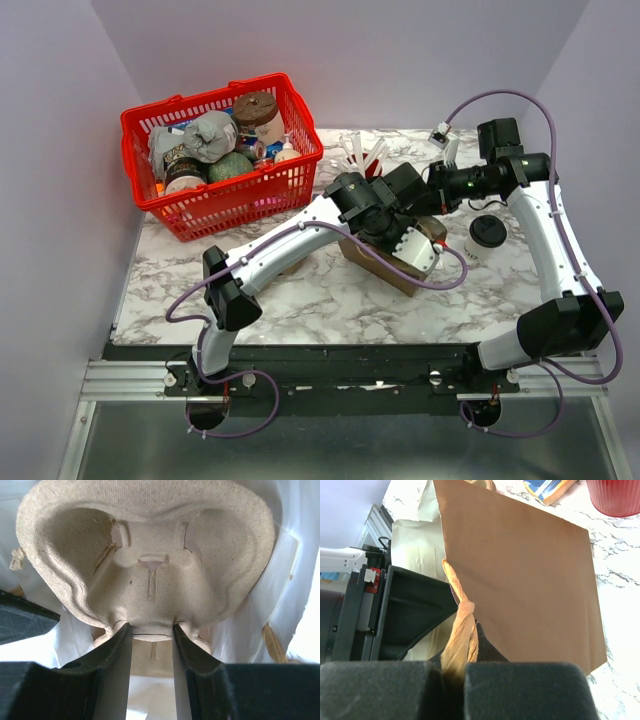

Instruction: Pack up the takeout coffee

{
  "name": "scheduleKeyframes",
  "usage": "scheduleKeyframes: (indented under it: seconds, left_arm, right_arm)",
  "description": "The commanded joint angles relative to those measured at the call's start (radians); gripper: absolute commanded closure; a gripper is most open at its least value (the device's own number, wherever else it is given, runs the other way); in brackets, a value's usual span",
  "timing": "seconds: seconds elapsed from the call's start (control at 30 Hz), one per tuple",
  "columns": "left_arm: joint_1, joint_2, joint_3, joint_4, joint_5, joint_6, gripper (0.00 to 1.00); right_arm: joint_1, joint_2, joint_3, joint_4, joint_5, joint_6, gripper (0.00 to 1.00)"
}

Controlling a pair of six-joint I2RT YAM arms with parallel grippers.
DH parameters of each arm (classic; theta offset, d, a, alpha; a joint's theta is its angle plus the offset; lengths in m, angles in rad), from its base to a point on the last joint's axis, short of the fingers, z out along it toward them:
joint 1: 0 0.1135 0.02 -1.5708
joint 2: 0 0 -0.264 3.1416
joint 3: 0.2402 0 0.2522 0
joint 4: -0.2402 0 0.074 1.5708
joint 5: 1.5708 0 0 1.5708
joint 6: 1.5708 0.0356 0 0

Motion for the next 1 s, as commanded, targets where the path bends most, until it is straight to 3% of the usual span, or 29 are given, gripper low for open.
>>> scheduleKeyframes:
  seconds: [0.0, 0.27, 0.67, 0.97]
  left_arm:
    - [0.036, -0.044, 0.019, -0.023, 0.003, -0.023, 1.0]
    - [0.073, -0.157, -0.162, 0.089, 0.048, -0.012, 1.0]
    - [0.034, -0.028, -0.072, -0.009, 0.032, 0.181, 1.0]
    - [0.011, -0.015, -0.05, -0.057, 0.003, 0.217, 1.0]
  right_arm:
    - [-0.009, 0.008, -0.019, -0.046, 0.001, -0.018, 1.0]
    - [-0.011, 0.036, 0.005, -0.046, 0.016, -0.026, 1.0]
    - [-0.009, 0.036, 0.028, -0.044, 0.028, -0.011, 0.99]
    - [0.017, 0.015, 0.062, -0.029, 0.139, -0.018, 1.0]
